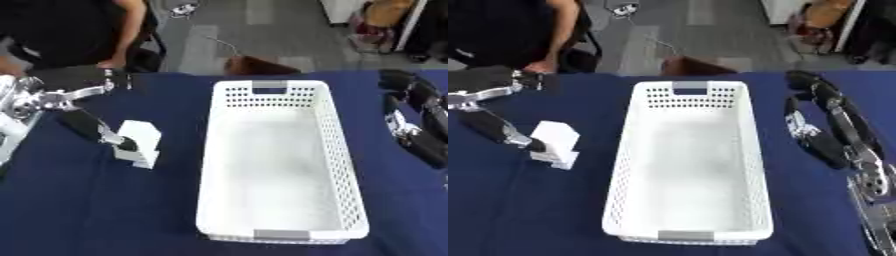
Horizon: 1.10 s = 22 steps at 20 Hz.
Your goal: Pick up objects on the table and place them in the box.
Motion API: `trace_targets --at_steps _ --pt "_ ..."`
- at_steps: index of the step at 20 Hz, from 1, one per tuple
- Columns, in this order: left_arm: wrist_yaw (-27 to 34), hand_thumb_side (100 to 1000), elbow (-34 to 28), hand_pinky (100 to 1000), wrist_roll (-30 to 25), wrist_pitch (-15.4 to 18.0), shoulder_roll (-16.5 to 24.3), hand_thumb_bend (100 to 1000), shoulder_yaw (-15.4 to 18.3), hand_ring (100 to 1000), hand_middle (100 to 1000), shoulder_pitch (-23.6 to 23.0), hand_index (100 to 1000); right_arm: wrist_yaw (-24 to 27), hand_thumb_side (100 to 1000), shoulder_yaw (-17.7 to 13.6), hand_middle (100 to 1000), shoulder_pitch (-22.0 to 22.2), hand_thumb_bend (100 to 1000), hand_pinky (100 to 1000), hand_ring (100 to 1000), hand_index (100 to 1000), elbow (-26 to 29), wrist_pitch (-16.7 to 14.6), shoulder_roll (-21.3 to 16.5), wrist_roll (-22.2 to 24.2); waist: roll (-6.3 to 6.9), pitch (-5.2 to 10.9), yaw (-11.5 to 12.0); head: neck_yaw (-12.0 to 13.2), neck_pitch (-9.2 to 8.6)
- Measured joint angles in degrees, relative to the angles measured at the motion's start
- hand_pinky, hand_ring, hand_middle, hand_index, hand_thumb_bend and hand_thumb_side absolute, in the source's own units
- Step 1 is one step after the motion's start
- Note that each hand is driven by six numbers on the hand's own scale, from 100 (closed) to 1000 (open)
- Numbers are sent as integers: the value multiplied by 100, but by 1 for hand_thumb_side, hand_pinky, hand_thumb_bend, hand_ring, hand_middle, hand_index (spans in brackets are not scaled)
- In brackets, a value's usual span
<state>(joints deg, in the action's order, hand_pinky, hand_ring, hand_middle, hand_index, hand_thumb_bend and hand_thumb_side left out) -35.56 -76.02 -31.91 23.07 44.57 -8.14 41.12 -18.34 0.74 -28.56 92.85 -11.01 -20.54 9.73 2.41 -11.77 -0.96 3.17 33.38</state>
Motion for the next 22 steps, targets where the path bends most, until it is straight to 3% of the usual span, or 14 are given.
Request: trace_targets --at_steps 12,22 --pt "94 683 965 797 -819 -25 -43 936 -175 852 854 416 901 8 666 38 892 -1 100 818 855 893 -1 -14 0 41 42 -2 -54 49 24" --pt "252 684 1215 793 -950 -131 -51 936 -215 850 853 461 901 27 669 60 892 -1 100 818 855 893 -1 -25 0 52 66 -29 -68 50 61"
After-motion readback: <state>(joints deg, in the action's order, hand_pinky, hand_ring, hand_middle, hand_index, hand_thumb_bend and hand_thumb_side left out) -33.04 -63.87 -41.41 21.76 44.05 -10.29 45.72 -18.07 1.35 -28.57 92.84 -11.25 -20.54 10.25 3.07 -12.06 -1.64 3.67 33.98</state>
